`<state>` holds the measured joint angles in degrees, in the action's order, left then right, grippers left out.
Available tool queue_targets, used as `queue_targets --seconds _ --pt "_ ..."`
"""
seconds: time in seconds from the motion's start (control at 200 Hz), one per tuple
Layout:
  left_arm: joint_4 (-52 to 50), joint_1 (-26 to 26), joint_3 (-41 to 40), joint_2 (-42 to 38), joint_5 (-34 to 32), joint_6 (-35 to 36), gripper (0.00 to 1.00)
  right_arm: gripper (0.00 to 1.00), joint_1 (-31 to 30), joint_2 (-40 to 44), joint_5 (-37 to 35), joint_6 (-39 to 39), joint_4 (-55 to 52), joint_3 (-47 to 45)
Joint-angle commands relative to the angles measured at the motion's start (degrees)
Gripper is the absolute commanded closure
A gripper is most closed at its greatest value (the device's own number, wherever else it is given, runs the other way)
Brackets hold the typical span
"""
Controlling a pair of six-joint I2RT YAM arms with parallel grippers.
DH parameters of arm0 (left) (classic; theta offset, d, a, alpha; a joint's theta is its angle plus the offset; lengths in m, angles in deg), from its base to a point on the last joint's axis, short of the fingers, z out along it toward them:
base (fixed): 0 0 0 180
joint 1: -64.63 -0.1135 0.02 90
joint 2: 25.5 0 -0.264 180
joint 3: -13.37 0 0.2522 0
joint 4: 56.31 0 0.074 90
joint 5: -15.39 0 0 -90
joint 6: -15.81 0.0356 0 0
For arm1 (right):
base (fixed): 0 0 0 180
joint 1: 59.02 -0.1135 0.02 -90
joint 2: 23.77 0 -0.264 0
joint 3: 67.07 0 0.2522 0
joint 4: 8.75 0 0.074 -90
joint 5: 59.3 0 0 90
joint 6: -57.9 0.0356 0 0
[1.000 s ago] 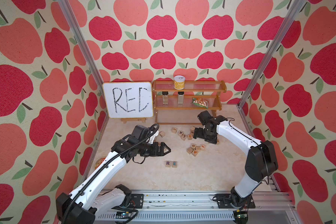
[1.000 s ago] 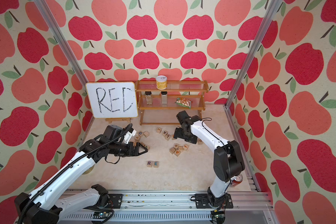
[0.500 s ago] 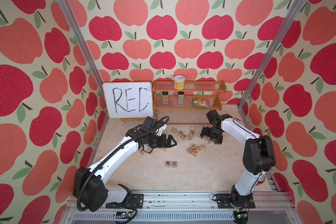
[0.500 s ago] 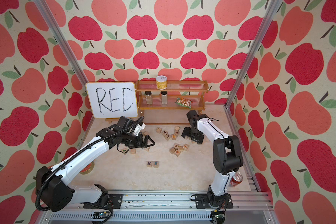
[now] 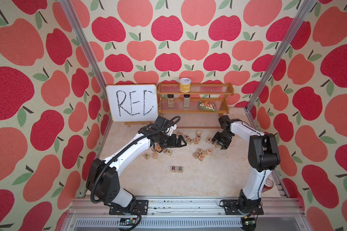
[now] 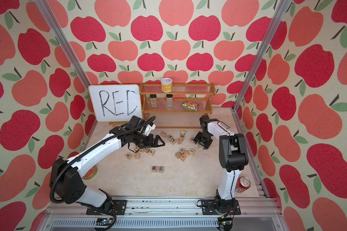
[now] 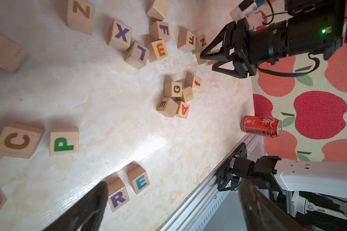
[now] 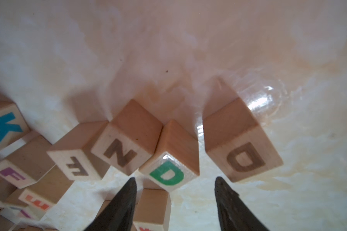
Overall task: Assemble the uppercase word "red" with letter blocks
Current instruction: Pick up the letter block from the center of the board.
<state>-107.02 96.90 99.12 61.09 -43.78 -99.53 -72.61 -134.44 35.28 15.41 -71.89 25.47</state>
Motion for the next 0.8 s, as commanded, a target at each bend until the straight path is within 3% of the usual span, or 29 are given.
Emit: queue_targets --seconds 0.0,0.545,0.795 --pt "0.69 0.36 1.78 0.54 -0.86 0.89 0.01 0.36 0.54 -1.94 2.35 2.28 0.83 -0.13" --pt "1.42 1.44 0.44 0.69 -2.12 -0.48 0.01 0.35 2.35 -6.83 0.85 5.73 -1.75 4.13" --pt "1.16 1.85 0.44 0.7 -2.42 -0.44 0.01 0.41 2.35 -7.16 -0.7 6.72 -3.5 5.06"
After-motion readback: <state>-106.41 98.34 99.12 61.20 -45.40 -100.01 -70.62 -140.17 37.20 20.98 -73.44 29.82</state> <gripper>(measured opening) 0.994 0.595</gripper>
